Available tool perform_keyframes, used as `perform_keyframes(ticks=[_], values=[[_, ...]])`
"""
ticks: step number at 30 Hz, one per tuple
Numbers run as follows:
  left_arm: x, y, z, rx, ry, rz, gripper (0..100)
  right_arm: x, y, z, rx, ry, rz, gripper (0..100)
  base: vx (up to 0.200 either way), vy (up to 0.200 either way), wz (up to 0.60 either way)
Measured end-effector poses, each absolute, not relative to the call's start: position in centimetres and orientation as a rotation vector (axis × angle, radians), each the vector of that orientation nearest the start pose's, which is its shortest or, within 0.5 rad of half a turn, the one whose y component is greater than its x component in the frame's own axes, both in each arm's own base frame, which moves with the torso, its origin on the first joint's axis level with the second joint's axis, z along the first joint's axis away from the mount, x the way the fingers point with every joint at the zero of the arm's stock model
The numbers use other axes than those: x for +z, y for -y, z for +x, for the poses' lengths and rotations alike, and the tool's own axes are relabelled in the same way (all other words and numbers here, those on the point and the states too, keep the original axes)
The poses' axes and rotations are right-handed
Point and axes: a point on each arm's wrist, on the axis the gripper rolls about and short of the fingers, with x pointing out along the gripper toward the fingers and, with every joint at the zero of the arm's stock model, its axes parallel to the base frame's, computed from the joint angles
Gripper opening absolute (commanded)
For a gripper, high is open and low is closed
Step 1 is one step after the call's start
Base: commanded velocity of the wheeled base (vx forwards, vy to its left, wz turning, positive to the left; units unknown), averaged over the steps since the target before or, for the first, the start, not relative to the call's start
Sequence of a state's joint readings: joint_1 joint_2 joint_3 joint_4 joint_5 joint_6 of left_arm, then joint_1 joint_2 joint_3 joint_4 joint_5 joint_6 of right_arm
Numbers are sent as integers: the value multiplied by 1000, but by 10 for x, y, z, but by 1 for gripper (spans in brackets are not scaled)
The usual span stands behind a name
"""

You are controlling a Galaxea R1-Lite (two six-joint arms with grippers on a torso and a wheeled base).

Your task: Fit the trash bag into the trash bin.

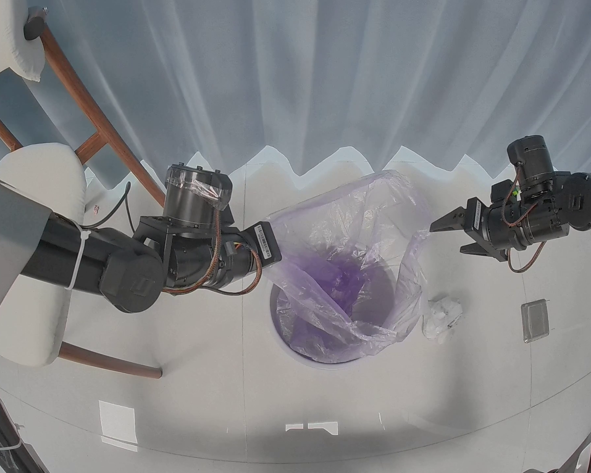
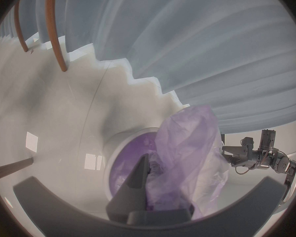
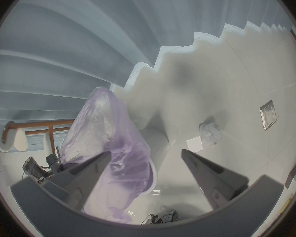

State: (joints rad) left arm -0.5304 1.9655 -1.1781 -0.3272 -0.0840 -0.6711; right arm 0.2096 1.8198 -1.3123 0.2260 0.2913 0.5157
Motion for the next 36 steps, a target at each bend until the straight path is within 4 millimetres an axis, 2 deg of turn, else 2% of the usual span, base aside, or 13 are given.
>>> perform_keyframes(ticks=[2,7,10,13,16,19,26,27,31,36], values=[[163,198,328,-437,-632,-535,0,209,-83,322,298,-846,512,100,0,0,0],[165,204,323,-455,-630,-532,0,219,-114,295,400,-860,466,100,0,0,0],[165,206,322,-462,-629,-531,0,220,-132,280,433,-871,418,100,0,0,0],[166,209,320,-472,-631,-529,0,217,-139,271,440,-873,361,100,0,0,0],[166,208,321,-470,-629,-529,0,208,-137,270,434,-862,256,100,0,0,0],[166,207,321,-468,-628,-530,0,197,-126,275,395,-861,198,100,0,0,0],[166,205,322,-462,-626,-532,0,184,-91,293,281,-844,246,100,0,0,0],[166,205,322,-462,-626,-532,0,181,-90,294,281,-852,254,0,0,0,0],[166,205,323,-451,-623,-533,0,174,-86,296,299,-879,317,0,0,0,0],[165,205,324,-426,-615,-535,0,167,-95,294,345,-907,399,0,0,0,0]])
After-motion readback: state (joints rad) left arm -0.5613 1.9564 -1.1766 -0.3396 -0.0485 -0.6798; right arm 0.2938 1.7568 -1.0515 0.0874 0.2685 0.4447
